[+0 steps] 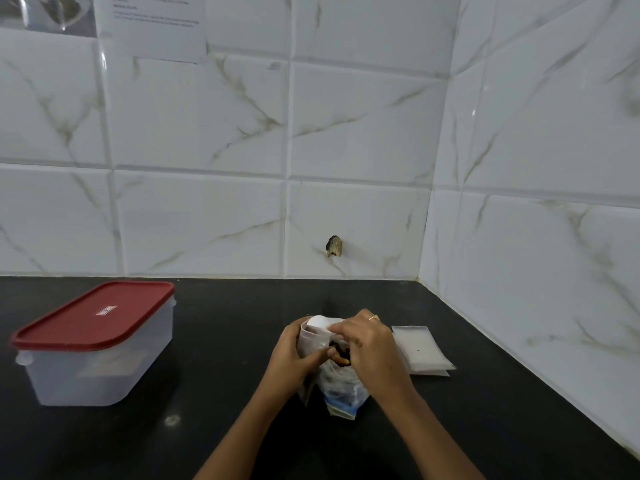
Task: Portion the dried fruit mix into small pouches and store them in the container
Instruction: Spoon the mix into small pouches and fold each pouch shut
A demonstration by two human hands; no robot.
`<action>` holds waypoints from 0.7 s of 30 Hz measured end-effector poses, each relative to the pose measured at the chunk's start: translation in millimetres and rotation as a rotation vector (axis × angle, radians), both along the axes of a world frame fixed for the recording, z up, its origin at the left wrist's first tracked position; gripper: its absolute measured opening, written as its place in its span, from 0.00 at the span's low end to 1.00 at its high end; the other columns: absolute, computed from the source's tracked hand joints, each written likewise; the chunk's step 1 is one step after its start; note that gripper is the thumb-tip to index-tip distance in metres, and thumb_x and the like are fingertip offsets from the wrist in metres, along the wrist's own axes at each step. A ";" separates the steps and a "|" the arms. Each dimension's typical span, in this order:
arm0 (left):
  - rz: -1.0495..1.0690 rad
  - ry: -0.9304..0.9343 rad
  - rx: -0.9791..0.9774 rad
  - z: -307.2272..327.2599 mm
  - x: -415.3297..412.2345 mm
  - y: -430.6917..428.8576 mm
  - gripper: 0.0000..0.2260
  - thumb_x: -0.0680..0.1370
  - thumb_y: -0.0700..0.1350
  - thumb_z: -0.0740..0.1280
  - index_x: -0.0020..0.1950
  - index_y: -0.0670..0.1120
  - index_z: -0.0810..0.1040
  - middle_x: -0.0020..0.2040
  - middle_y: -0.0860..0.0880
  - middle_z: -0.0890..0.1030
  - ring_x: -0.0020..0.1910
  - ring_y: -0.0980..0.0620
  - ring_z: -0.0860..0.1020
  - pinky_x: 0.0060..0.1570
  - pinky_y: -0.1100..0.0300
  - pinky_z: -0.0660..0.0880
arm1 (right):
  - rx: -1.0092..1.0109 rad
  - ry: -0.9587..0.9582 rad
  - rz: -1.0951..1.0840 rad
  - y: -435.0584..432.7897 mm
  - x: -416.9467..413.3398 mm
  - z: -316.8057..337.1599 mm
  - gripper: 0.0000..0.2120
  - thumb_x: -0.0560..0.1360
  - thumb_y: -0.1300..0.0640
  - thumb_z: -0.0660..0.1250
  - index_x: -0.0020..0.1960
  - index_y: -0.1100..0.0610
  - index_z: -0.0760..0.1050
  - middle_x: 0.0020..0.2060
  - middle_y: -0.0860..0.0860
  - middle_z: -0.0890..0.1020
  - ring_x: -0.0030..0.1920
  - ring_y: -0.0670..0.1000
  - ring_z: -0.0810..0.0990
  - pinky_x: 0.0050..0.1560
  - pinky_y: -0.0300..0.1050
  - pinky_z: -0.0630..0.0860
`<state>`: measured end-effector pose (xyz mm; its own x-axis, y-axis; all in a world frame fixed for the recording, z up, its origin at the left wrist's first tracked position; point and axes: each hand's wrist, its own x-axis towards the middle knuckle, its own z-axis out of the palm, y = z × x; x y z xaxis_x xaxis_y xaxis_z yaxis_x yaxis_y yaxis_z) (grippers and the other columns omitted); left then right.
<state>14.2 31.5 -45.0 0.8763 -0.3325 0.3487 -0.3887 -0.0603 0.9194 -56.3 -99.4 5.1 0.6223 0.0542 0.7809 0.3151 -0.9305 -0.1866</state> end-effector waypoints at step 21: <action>0.095 -0.015 0.046 -1.6 -1.6 4.1 0.30 0.65 0.56 0.76 0.61 0.54 0.66 0.58 0.56 0.71 0.59 0.55 0.73 0.55 0.62 0.75 | -0.053 0.546 -0.333 3.4 17.5 0.2 0.16 0.80 0.50 0.53 0.61 0.53 0.75 0.60 0.52 0.76 0.62 0.54 0.70 0.60 0.47 0.65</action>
